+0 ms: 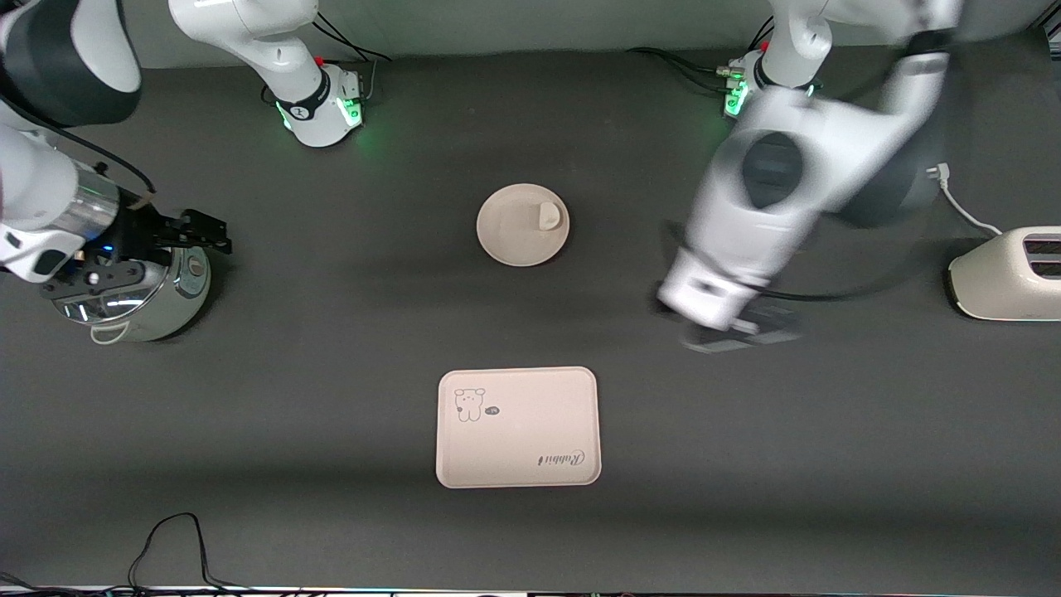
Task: Place bun in plate and plate on tray
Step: 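Release the bun onto the plate while the right gripper reaches the plate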
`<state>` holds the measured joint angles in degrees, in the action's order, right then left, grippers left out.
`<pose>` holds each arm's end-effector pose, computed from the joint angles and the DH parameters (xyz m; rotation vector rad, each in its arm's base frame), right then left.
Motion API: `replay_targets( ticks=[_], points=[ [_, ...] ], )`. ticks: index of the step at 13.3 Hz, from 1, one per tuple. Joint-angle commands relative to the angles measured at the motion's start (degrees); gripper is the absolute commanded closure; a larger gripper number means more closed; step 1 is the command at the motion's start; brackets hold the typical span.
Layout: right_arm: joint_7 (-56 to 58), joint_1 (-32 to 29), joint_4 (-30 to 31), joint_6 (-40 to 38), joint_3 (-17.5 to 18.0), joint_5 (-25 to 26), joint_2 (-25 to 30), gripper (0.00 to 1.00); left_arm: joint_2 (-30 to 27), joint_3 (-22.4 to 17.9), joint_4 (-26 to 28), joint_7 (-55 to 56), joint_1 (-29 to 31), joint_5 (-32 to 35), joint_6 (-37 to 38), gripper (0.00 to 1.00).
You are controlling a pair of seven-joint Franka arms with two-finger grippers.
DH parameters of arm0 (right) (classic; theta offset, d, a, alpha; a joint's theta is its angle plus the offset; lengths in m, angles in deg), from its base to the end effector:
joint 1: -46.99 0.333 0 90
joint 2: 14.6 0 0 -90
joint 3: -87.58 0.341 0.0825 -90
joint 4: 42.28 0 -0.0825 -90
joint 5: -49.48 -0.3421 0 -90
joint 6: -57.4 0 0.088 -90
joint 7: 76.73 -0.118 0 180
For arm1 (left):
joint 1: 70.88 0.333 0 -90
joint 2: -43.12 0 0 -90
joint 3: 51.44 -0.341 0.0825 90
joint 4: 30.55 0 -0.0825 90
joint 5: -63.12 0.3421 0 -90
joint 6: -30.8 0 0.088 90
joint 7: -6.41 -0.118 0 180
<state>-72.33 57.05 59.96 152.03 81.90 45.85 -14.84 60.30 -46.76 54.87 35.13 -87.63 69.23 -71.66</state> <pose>0.5049 0.0458 0.5516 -3.0642 -0.2206 0.2107 0.5824 -0.2103 0.5229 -3.0637 -0.1652 -0.0501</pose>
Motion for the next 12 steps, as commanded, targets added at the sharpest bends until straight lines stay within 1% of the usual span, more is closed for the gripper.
replay_targets(
  ticks=[1, 3, 6, 7, 8, 9, 11, 12],
  points=[
    [-1.7, 4.0, 5.2, 4.4, -0.3, -1.1, 0.9, 0.00, -4.2, 1.3, 1.2, -12.6, 8.8, 0.5, 1.3, 0.00],
    [-4.4, 7.1, 7.7, 6.8, -0.3, -1.7, 0.7, 0.00, -5.3, 1.4, 1.4, -19.7, 13.7, -0.4, 0.9, 0.00],
    [-12.8, 14.0, 13.4, 13.1, -0.3, -1.7, 0.4, 0.00, -6.4, 1.5, 1.9, -20.5, 17.1, -0.5, 0.8, 0.00],
    [-12.8, 15.9, 15.2, 14.8, -0.3, -1.7, 0.0, 0.00, -7.2, 1.4, 2.6, -21.2, 17.2, -0.5, 1.0, 0.00],
    [-13.5, 17.9, 16.1, 16.3, -0.2, -1.7, -1.1, 0.00, -8.7, 1.3, 3.8, -22.0, 17.4, -0.5, 1.4, 0.00],
    [-14.6, 20.5, 16.8, 17.2, -0.3, -1.7, -2.1, 0.00, -11.1, 1.4, 6.2, -22.6, 18.2, -0.5, 1.4, 0.00],
    [-16.7, 24.1, 17.7, 19.1, -0.3, -1.7, -5.0, 0.00, -17.7, 1.2, 14.3, -23.1, 18.6, -1.4, 0.0, 0.00],
    [-17.3, 25.3, 17.7, 19.5, -0.3, -1.7, -6.3, 0.00, -18.0, 1.2, 14.3, -23.2, 19.6, -2.8, 0.7, 0.00]
  ],
)
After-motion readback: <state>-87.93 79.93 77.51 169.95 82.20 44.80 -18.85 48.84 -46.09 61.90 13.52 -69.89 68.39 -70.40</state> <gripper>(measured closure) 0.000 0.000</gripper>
